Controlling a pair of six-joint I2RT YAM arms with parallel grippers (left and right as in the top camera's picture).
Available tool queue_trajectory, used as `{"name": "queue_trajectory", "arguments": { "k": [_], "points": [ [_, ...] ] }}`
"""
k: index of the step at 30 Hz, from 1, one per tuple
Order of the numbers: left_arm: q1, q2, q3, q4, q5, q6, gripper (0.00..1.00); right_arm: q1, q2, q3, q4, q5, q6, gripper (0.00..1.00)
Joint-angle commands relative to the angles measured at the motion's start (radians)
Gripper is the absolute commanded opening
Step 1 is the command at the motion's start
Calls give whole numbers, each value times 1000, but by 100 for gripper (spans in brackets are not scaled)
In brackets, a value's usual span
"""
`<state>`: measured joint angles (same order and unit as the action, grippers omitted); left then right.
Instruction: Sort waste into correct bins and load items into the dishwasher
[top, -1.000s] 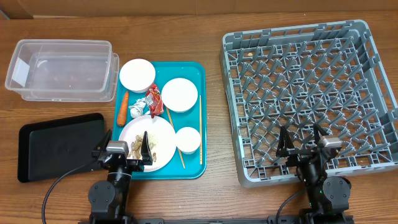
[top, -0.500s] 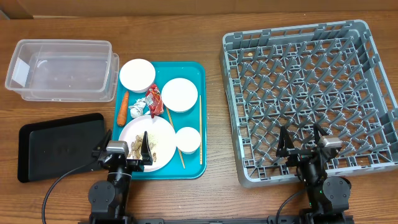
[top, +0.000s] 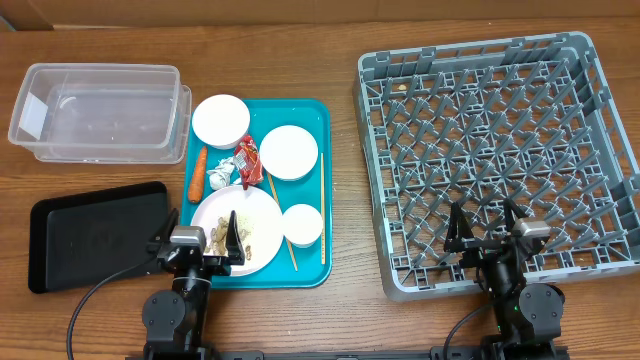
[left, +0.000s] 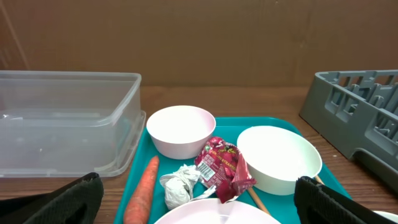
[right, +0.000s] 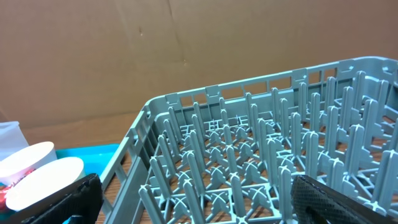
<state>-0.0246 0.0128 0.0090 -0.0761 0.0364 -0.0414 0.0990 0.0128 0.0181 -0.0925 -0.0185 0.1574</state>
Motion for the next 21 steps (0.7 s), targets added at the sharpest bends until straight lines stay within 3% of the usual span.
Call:
{"name": "queue_trajectory", "arguments": {
  "k": [1, 7, 12, 18, 21],
  "points": [
    [-1, -8, 8, -23, -21, 11, 100, 5, -9, 21, -23, 7, 34, 100],
    [-1, 14, 134, -212, -27, 12, 100, 5, 46, 171, -201, 18, 34, 100],
    [-1, 165, 327, -357, -56, 12, 100, 5, 182, 369, -356, 18, 33, 100],
    [-1, 576, 673, -543, -55, 13, 100, 5, 491, 663, -607, 17, 33, 100],
    [-2, 834, 945, -748, -49, 12, 100, 5, 703, 845, -798, 18, 32, 100]
  ]
}}
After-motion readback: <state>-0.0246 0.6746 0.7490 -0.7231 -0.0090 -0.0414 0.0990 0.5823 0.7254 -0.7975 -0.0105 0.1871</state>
